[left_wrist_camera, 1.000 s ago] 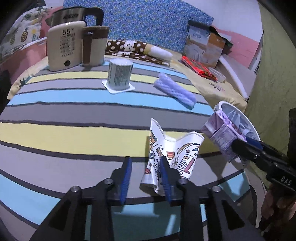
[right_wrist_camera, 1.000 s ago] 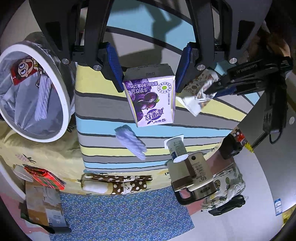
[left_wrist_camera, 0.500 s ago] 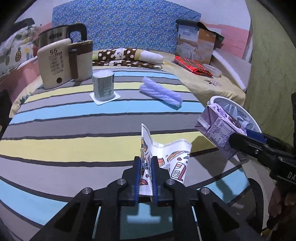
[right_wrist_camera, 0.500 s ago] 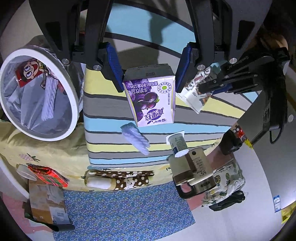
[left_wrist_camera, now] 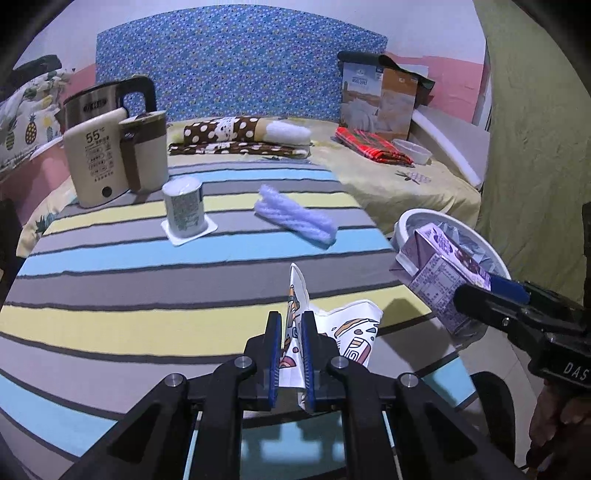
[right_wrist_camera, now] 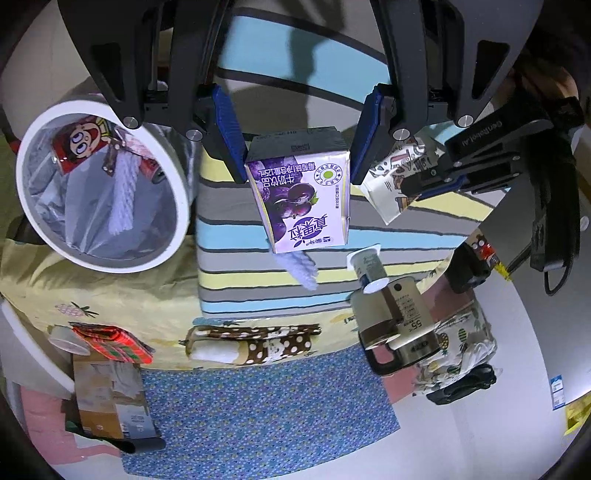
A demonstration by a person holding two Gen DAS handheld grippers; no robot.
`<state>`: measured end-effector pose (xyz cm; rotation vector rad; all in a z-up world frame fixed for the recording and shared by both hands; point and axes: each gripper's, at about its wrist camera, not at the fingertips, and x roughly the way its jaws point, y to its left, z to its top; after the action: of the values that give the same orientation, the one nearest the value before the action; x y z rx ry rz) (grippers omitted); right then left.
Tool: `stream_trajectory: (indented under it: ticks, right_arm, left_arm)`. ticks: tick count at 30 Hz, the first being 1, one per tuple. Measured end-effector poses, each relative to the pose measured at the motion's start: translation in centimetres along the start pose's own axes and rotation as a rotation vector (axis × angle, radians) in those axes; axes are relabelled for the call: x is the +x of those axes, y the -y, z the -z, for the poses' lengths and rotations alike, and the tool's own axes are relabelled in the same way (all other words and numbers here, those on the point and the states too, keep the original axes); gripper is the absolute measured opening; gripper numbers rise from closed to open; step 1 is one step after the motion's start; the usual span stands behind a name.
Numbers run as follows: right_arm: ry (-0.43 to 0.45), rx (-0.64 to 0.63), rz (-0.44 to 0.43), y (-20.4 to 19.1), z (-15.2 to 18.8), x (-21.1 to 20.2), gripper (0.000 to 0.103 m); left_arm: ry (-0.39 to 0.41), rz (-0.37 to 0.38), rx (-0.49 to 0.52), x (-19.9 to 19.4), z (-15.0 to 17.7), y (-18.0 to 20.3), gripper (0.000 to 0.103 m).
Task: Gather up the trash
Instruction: 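Carry the paper wrapper and grape carton over the wastebasket with both grippers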
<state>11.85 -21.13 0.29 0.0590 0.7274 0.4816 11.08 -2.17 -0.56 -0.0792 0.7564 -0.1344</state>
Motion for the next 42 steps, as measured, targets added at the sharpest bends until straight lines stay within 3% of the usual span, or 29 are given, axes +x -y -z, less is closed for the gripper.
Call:
stream_trajectory:
  ticks: [24, 42]
  right_arm:
    - [0.04, 0.161, 0.217, 8.8, 0.8, -3.4, 0.057]
    - [-0.031, 0.228, 0.26, 11.8, 1.9, -2.7, 0.057]
  left_arm:
    - [0.027, 0.178, 0.096, 3.9, -4.9, 9.7, 0.011]
    - [-0.026, 0.247, 0.167, 8.3, -5.8, 15.0, 0.011]
